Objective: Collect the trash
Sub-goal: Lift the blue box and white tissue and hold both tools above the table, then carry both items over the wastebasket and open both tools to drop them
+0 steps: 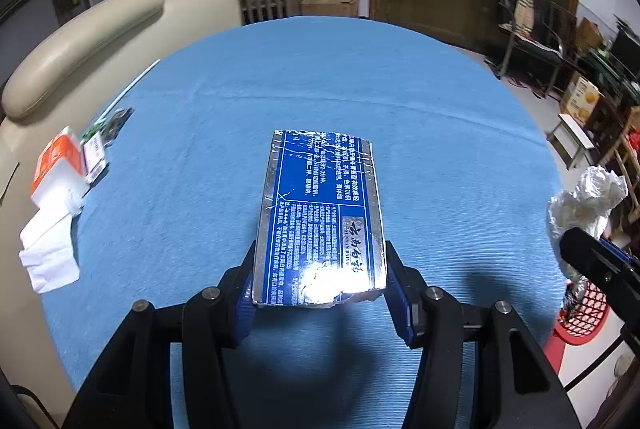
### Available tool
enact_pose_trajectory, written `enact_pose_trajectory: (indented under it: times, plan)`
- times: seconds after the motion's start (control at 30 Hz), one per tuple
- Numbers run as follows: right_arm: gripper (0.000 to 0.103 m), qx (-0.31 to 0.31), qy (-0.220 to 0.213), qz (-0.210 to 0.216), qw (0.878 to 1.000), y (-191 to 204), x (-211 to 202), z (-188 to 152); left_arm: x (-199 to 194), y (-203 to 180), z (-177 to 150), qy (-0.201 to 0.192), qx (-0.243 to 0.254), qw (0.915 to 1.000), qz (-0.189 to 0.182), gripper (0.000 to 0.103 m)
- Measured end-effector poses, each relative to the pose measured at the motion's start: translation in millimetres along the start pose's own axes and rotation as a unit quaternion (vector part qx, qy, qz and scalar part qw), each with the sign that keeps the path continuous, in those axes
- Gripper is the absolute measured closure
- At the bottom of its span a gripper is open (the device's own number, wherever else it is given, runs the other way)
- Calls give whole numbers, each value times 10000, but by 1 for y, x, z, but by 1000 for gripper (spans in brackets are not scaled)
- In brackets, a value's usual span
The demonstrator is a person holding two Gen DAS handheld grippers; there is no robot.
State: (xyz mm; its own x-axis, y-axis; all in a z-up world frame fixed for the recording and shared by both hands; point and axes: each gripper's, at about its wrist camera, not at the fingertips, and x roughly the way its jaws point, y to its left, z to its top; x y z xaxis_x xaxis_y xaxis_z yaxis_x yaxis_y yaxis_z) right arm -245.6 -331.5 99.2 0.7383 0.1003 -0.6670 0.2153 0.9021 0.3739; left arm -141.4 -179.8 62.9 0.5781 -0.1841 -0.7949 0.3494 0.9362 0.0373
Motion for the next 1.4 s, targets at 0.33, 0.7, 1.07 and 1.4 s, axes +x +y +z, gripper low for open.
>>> enact_pose_trajectory:
  times: [0.33,0.7,1.07,1.4]
  plan:
    - [61,771,-317,-817,9932,-88,-58,-18,-10,-78,7,-133,875,9946,-550,46]
    - [61,1528,-473,-1470,9761,-174,-102,-30,-29,-165,5,-116,1698,9794,-1085,46]
    - [56,1596,-363,-1584,9737,-193,-102,-24,-34,-212,-1,21,2072,9697,-1292,46]
    - [36,1843,-189,-1632,9690,-209,-91,-23,-29,-217,-4,86,2099,9691,-1294,46]
